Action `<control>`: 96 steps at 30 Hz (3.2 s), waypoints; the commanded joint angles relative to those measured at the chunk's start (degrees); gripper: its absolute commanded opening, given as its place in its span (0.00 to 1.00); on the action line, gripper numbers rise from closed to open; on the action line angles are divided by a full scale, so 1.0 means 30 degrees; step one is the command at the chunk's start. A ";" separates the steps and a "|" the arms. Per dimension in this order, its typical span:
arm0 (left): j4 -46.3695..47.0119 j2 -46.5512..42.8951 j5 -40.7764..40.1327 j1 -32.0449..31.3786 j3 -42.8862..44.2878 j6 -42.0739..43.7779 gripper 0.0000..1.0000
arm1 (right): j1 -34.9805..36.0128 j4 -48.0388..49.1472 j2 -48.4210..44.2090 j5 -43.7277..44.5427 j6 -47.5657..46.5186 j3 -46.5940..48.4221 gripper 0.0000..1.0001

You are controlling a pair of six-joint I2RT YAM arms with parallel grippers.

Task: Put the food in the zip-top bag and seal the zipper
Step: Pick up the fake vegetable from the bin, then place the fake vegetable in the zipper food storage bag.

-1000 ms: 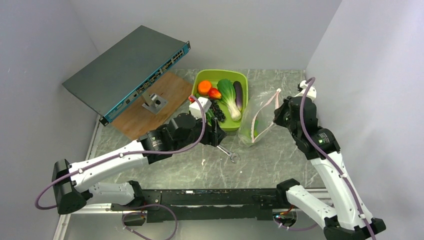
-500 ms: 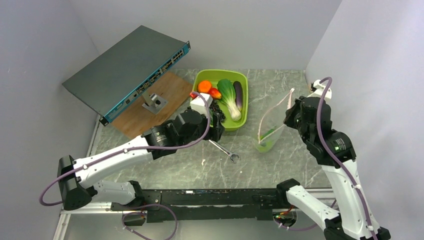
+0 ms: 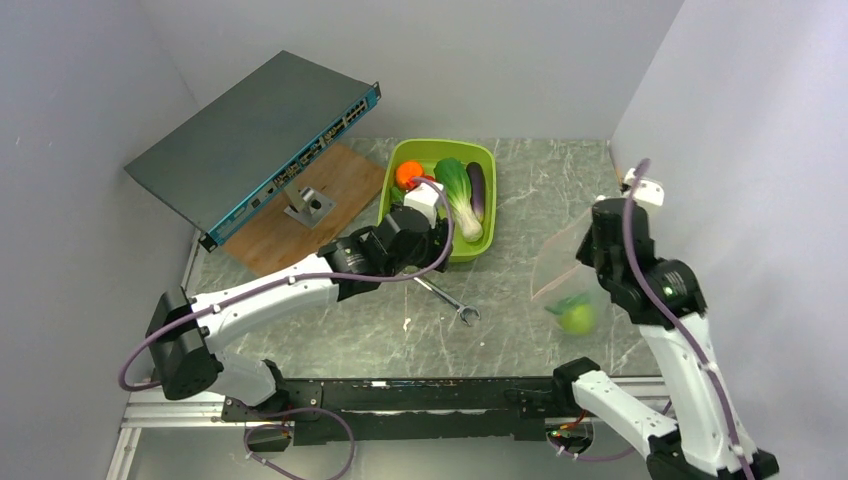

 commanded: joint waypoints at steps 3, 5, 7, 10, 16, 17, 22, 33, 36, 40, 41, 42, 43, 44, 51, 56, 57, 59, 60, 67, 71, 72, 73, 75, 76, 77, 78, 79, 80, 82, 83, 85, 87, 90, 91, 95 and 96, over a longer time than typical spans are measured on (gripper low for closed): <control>0.1394 -0.0548 0.1834 0.1479 -0.0954 -0.0589 0.78 | -0.0040 0.2900 0.2893 -0.0889 -0.0512 -0.2542 0.00; 0.1159 -0.0332 0.2301 0.2188 -0.0796 -0.0849 0.77 | -0.0024 0.2965 0.3425 -0.1402 -0.0305 -0.2267 0.00; 0.0989 0.0205 0.2840 0.2960 -0.0471 -0.1162 0.76 | -0.0028 0.3268 0.3500 -0.1691 -0.0164 -0.2276 0.00; 0.0170 0.1554 0.2934 0.3837 0.0816 -0.1598 0.75 | -0.0027 0.3630 0.3371 -0.1878 -0.0123 -0.2797 0.00; -0.2093 0.5265 0.0694 0.4692 0.4517 -0.2190 0.74 | -0.0056 0.3860 0.3151 -0.3288 -0.0223 -0.3013 0.00; -0.2354 0.6119 0.0066 0.4790 0.5011 -0.2546 0.74 | -0.0034 0.3844 0.3128 -0.3367 -0.0259 -0.2987 0.00; -0.3398 0.8872 -0.2245 0.5042 0.6854 -0.5250 0.69 | -0.0027 0.3907 0.3015 -0.2997 -0.0751 -0.3041 0.00; -0.3463 1.2389 -0.2661 0.5078 0.8358 -1.1268 0.56 | -0.0025 0.4165 0.3077 -0.3279 -0.1605 -0.2997 0.00; -0.3225 1.2873 -0.2682 0.5123 0.8356 -1.2152 0.55 | -0.0024 0.4288 0.3065 -0.3489 -0.1711 -0.3164 0.00; -0.2826 1.3091 -0.2723 0.5104 0.8222 -1.2667 0.55 | -0.0016 0.4426 0.2919 -0.3754 -0.1739 -0.3378 0.00; -0.2881 1.3155 -0.2777 0.5120 0.8212 -1.2810 0.55 | -0.0007 0.4471 0.2859 -0.3744 -0.1752 -0.3447 0.00; -0.2962 1.3247 -0.2875 0.5129 0.8252 -1.2898 0.55 | 0.0008 0.4495 0.2827 -0.3735 -0.1790 -0.3484 0.00; -0.3111 1.3318 -0.2928 0.5115 0.8290 -1.2945 0.54 | -0.0032 0.4520 0.2794 -0.3734 -0.1799 -0.3524 0.00; -0.3225 1.3403 -0.2986 0.5114 0.8339 -1.3013 0.54 | -0.0028 0.4538 0.2786 -0.3734 -0.1825 -0.3531 0.00; -0.3414 1.3792 -0.2902 0.5192 0.8289 -1.3365 0.54 | 0.0019 0.4662 0.2765 -0.3796 -0.1915 -0.3467 0.00; -0.3113 1.3807 -0.2547 0.5254 0.8289 -1.2866 0.38 | -0.0013 0.4670 0.2476 -0.3733 -0.1946 -0.3567 0.00; -0.2980 1.3677 -0.2462 0.5270 0.8280 -1.2527 0.32 | 0.0000 0.4659 0.2424 -0.3719 -0.1946 -0.3580 0.00; -0.2766 1.3189 -0.2199 0.5226 0.8177 -1.1932 0.24 | 0.0021 0.4622 0.2357 -0.3662 -0.1972 -0.3579 0.00; -0.2731 1.2885 -0.2060 0.5154 0.8119 -1.1612 0.22 | 0.0038 0.4609 0.2318 -0.3586 -0.1975 -0.3596 0.00; -0.2995 1.0085 0.0591 0.5067 0.7394 -0.7953 0.04 | 0.0044 0.4887 0.1882 -0.3895 -0.1976 -0.3800 0.00; -0.2816 0.8268 0.3387 0.5067 0.6558 -0.5995 0.01 | 0.0032 0.4978 0.1759 -0.4225 -0.1950 -0.3884 0.00; -0.2730 0.7846 0.4124 0.5053 0.6408 -0.5442 0.01 | 0.0046 0.4998 0.1741 -0.4304 -0.1980 -0.3872 0.00; -0.2498 0.7427 0.5044 0.5055 0.6253 -0.4813 0.01 | 0.0045 0.5004 0.1699 -0.4343 -0.1976 -0.3882 0.00; -0.2541 0.6709 0.6864 0.5071 0.6320 -0.3625 0.00 | 0.0076 0.5016 0.1631 -0.4305 -0.1976 -0.3892 0.00; -0.2835 0.6450 0.7569 0.5050 0.6485 -0.3081 0.00 | 0.0099 0.5054 0.1546 -0.4285 -0.1976 -0.3932 0.00; -0.3135 0.6220 0.8375 0.5065 0.6619 -0.2540 0.00 | 0.0176 0.5110 0.1491 -0.4305 -0.1976 -0.4007 0.00; -0.3341 0.5913 0.9230 0.5056 0.6639 -0.2022 0.00 | 0.0255 0.5136 0.1400 -0.4325 -0.2001 -0.4049 0.00; -0.3532 0.5586 1.0092 0.5071 0.6569 -0.1544 0.00 | 0.0374 0.5150 0.1385 -0.4236 -0.2004 -0.4087 0.00; -0.3750 0.5241 1.1096 0.5049 0.6523 -0.1107 0.00 | 0.0550 0.5115 0.1354 -0.4082 -0.2005 -0.4121 0.00; -0.4710 0.4749 1.3127 0.5071 0.6699 -0.0141 0.00 | 0.0950 0.5104 0.1347 -0.3663 -0.2033 -0.4172 0.00; -0.5417 0.4572 1.4604 0.5072 0.6869 0.0200 0.00 | 0.1186 0.5065 0.1327 -0.3472 -0.2056 -0.4183 0.00; -0.6655 0.4205 1.6796 0.5068 0.7025 0.0686 0.00 | 0.1724 0.5025 0.1365 -0.3062 -0.2091 -0.4136 0.00; -0.7227 0.3672 1.8860 0.5059 0.6622 0.0883 0.00 | 0.2115 0.5033 0.1380 -0.2798 -0.2161 -0.4095 0.00; -0.6831 0.2360 2.0921 0.5039 0.5589 0.0830 0.00 | 0.2256 0.5118 0.1469 -0.2783 -0.2239 -0.3942 0.00; -0.6458 0.1856 2.1345 0.5020 0.5221 0.0560 0.00 | 0.2239 0.5137 0.1522 -0.2882 -0.2287 -0.3923 0.00; -0.3722 0.0845 2.4102 0.4995 0.3777 -0.1873 0.02 | 0.2284 0.5446 0.1403 -0.3458 -0.2563 -0.4010 0.00; -0.2777 0.0894 2.4936 0.4970 0.3501 -0.2854 0.02 | 0.2272 0.5573 0.1360 -0.3802 -0.2642 -0.4049 0.00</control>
